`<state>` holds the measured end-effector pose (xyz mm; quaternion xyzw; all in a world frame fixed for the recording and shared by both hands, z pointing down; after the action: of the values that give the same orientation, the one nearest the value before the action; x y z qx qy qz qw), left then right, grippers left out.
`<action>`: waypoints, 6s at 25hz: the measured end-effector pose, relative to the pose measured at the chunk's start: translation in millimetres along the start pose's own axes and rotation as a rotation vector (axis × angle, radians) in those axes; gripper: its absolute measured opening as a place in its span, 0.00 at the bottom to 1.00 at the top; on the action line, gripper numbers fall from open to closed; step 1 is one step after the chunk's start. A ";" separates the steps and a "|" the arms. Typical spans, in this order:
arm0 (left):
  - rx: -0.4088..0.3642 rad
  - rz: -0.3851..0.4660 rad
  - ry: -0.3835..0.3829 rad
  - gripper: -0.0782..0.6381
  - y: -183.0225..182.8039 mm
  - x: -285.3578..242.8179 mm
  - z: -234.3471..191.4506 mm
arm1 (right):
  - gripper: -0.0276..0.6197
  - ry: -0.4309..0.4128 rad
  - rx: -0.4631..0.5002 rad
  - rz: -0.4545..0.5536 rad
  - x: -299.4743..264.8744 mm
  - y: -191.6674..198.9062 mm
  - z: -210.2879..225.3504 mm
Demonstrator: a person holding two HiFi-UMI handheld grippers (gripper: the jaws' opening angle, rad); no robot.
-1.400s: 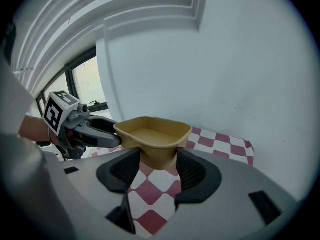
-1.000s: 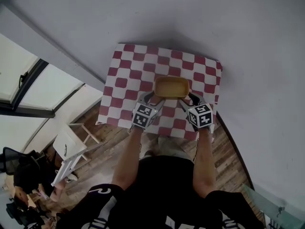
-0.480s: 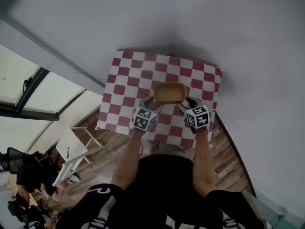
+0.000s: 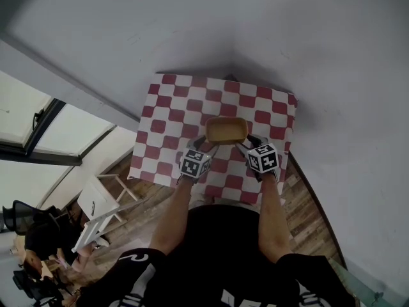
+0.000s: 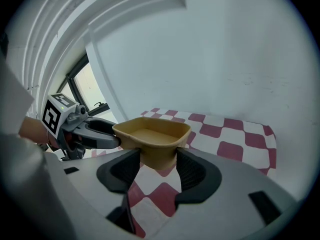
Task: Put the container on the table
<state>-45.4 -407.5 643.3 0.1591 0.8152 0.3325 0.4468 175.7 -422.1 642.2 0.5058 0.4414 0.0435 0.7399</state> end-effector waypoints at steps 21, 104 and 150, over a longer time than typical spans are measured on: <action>0.180 -0.118 -0.093 0.43 33.8 -50.5 -36.6 | 0.39 -0.039 -0.052 -0.103 -57.1 35.8 15.2; 0.133 0.318 0.034 0.16 -78.0 58.1 -22.2 | 0.10 0.238 0.000 0.157 46.3 -47.0 16.9; 0.094 0.333 0.131 0.15 -103.6 84.3 -66.9 | 0.07 0.288 0.036 0.215 34.8 -103.5 -15.0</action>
<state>-143.7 -462.8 545.3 0.2907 0.8196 0.3731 0.3234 146.8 -443.8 538.0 0.5516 0.4871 0.1864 0.6510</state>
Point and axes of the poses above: the fingertips, and each gripper's own axes: x backward along the fingers, z to its right, y out of its underside, the point moved 10 cm from there along x, backward along the fingers, and after that the axes turned 14 degrees about x, right-handed, at the moved point
